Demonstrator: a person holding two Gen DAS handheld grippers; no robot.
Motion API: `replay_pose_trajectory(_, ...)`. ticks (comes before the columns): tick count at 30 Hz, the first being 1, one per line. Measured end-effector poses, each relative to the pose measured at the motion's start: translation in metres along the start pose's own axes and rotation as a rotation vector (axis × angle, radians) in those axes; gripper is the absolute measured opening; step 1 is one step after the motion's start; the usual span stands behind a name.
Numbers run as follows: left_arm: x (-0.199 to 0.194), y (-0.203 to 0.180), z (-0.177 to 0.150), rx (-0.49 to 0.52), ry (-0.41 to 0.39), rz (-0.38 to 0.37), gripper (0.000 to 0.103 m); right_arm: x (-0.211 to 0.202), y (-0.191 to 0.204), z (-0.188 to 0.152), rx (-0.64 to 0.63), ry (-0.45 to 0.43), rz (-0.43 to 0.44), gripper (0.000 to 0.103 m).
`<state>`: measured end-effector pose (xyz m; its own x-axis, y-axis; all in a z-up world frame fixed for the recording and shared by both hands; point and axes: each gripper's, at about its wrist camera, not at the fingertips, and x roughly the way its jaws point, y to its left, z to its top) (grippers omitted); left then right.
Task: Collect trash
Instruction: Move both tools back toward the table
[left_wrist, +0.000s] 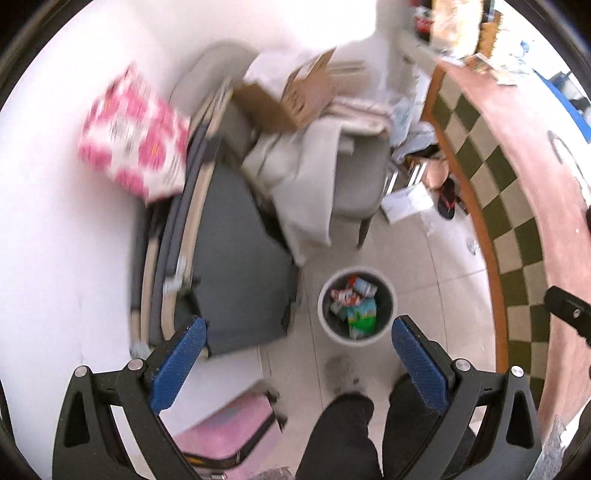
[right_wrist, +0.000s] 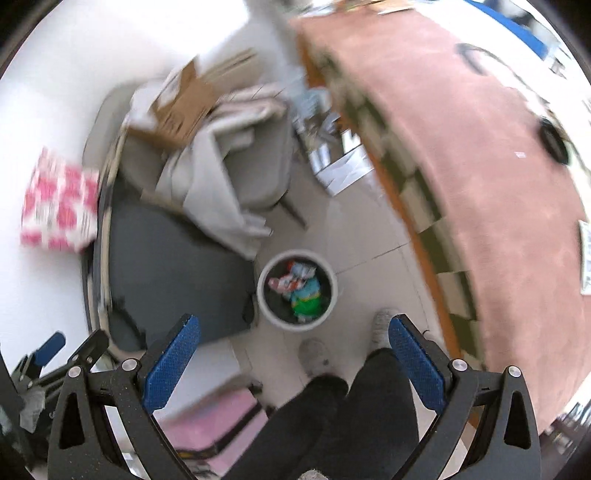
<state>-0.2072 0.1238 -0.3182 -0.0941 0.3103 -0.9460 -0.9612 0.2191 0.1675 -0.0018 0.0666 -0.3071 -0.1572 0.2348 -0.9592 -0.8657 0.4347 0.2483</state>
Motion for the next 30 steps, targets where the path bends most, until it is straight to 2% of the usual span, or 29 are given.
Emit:
replay_pose_trajectory(4, -0.019, -0.061, 0.03, 0.094, -0.031, -0.024, 0.103, -0.029, -0.068, 0.02, 0.132, -0.044, -0.028, 0.103)
replay_pose_trajectory(8, -0.03, -0.158, 0.054, 0.225, -0.037, -0.068, 0.103, -0.049, -0.169, 0.032, 0.261, -0.054, -0.092, 0.103)
replay_pose_trajectory(14, -0.022, -0.315, 0.065, 0.43, -0.002, -0.119, 0.103, -0.044, -0.325, 0.044, 0.382, 0.051, -0.251, 0.103)
replay_pose_trajectory(18, -0.006, -0.395, 0.059, 0.541, 0.04, -0.12, 0.103, -0.016, -0.408, 0.051, 0.397, 0.15, -0.344, 0.103)
replay_pose_trajectory(21, 0.003, -0.436, 0.053, 0.594, 0.073, -0.109, 0.103, 0.007, -0.442, 0.055, 0.379, 0.21, -0.327, 0.101)
replay_pose_trajectory(23, 0.005, -0.452, 0.053, 0.616, 0.091, -0.108, 0.103, 0.018, -0.448, 0.056, 0.364, 0.22, -0.296, 0.085)
replay_pose_trajectory(27, 0.002, -0.47, 0.065, 0.64, 0.083, -0.104, 0.103, 0.013, -0.453, 0.06, 0.358, 0.173, -0.262, 0.069)
replay_pose_trajectory(30, -0.003, -0.491, 0.084, 0.628, 0.087, -0.142, 0.103, 0.0, -0.471, 0.07, 0.445, 0.113, -0.216, 0.068)
